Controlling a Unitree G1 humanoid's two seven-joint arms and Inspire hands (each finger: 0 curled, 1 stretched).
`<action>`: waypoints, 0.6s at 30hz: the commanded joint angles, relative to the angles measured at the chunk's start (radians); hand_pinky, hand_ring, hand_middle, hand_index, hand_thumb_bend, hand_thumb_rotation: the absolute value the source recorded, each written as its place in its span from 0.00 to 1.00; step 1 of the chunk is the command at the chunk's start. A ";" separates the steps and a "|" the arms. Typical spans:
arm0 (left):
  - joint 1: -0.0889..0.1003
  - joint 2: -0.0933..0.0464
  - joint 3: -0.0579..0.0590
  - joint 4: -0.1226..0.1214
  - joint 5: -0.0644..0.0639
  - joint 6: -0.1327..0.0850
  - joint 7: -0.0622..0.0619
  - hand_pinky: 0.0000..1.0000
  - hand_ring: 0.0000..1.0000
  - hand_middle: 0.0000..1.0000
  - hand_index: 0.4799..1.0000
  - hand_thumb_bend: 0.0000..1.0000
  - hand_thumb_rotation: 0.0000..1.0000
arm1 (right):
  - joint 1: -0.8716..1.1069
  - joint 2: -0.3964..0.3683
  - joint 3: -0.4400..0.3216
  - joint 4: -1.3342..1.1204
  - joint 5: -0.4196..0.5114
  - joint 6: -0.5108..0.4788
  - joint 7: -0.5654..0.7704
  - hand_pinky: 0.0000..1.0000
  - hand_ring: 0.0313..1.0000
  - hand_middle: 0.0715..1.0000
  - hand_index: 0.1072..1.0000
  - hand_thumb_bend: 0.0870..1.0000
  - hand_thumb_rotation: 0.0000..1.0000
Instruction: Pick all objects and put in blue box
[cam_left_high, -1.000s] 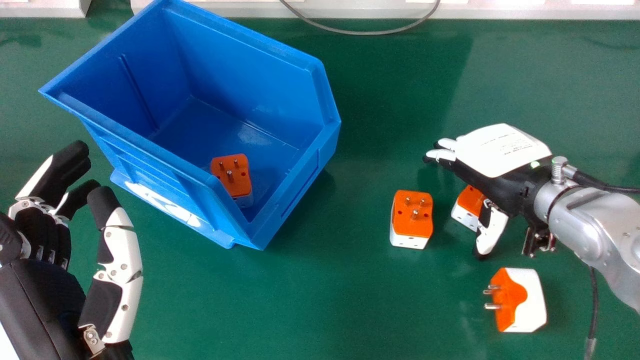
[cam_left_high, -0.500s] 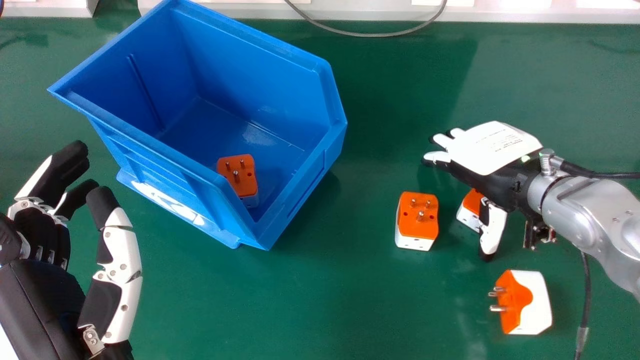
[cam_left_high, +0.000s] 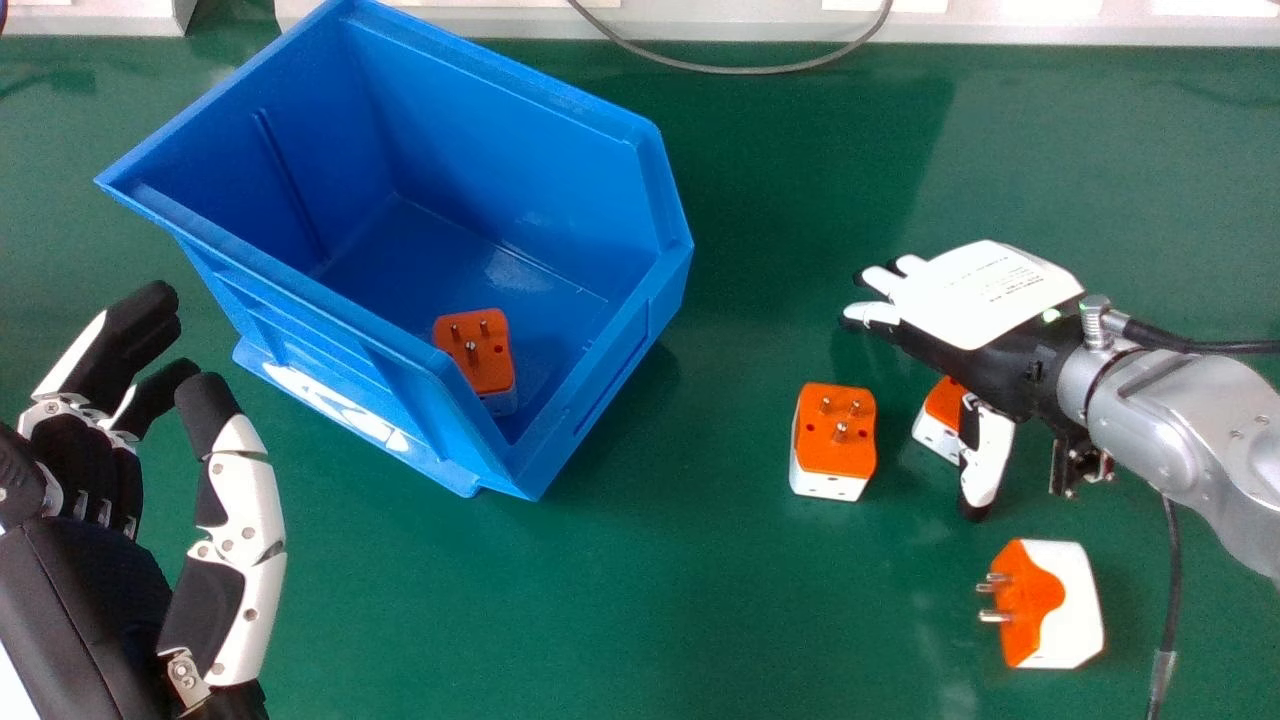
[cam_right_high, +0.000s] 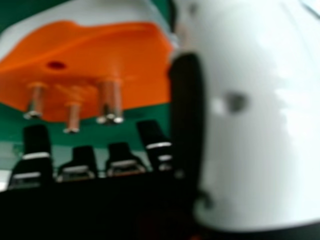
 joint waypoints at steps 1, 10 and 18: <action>0.006 -0.073 -0.006 -0.032 0.001 -0.003 0.001 0.68 0.73 0.72 0.49 0.24 0.00 | -0.009 -0.057 -0.016 0.004 -0.015 0.008 0.009 0.84 1.00 1.00 0.90 0.98 0.09; -0.005 -0.073 -0.004 -0.026 0.007 -0.001 0.003 0.67 0.73 0.72 0.49 0.24 0.00 | 0.000 -0.082 -0.017 -0.016 -0.024 0.002 -0.001 0.83 1.00 0.99 0.90 0.98 0.09; -0.004 -0.070 -0.004 -0.029 -0.003 -0.003 0.000 0.68 0.73 0.72 0.49 0.24 0.00 | -0.007 -0.083 -0.026 -0.007 -0.017 -0.006 0.002 0.83 1.00 0.99 0.89 0.95 0.08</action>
